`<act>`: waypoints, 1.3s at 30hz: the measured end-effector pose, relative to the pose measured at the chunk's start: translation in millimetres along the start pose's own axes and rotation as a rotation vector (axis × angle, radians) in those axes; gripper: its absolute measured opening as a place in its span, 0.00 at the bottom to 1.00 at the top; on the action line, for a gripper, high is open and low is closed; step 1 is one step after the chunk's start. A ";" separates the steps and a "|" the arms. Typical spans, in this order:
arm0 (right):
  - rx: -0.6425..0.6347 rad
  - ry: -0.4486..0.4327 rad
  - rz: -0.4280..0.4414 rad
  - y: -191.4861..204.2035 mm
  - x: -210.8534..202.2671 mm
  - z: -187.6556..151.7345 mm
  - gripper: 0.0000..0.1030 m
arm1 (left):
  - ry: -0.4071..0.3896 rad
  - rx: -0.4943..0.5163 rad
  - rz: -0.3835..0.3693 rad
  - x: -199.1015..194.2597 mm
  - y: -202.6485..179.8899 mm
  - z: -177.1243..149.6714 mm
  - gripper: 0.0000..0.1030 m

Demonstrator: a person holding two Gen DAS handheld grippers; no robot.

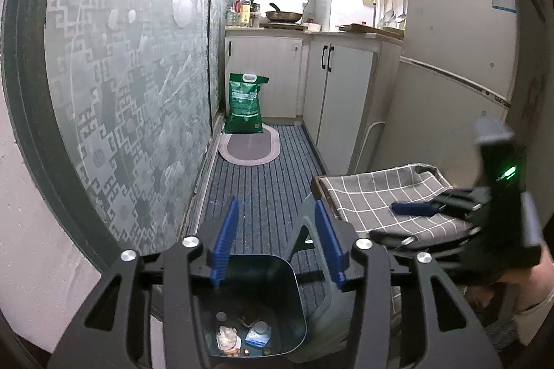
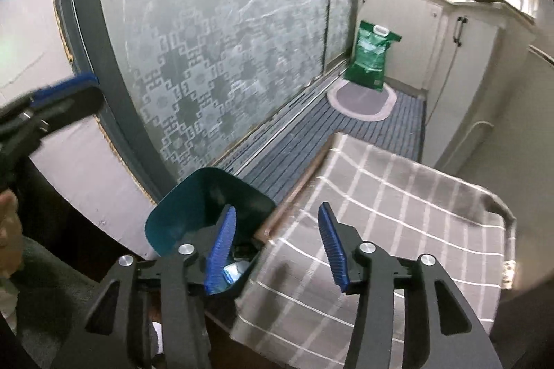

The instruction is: Collect trash

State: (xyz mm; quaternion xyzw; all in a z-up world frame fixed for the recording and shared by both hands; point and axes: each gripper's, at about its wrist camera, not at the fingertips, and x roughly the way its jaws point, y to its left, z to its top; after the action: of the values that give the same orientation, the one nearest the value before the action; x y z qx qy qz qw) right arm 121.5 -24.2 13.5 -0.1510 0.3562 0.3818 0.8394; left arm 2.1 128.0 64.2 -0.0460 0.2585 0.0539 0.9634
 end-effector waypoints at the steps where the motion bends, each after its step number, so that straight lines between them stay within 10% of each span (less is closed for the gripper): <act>1: 0.008 -0.014 -0.008 -5.7 -8.3 -1.1 0.52 | 0.007 -0.002 0.002 1.8 -1.0 -1.1 0.52; 12: 0.113 -0.100 -0.057 -49.2 -58.7 -32.3 0.76 | 0.014 0.009 0.018 13.4 -20.7 -13.3 0.89; 21: 0.122 -0.137 -0.089 -63.3 -86.7 -63.4 0.95 | 0.024 0.011 0.045 17.1 -30.4 -22.3 0.95; 39: 0.133 -0.203 -0.108 -43.5 -135.7 -86.4 0.97 | -0.014 -0.002 0.069 -26.2 -40.5 -30.8 0.97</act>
State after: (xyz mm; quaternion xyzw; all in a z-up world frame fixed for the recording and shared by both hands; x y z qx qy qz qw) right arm 50.7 -170.8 49.0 -0.0746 0.2851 0.3247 0.8987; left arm -30.5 82.2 53.4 -0.0374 0.2530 0.0875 0.9628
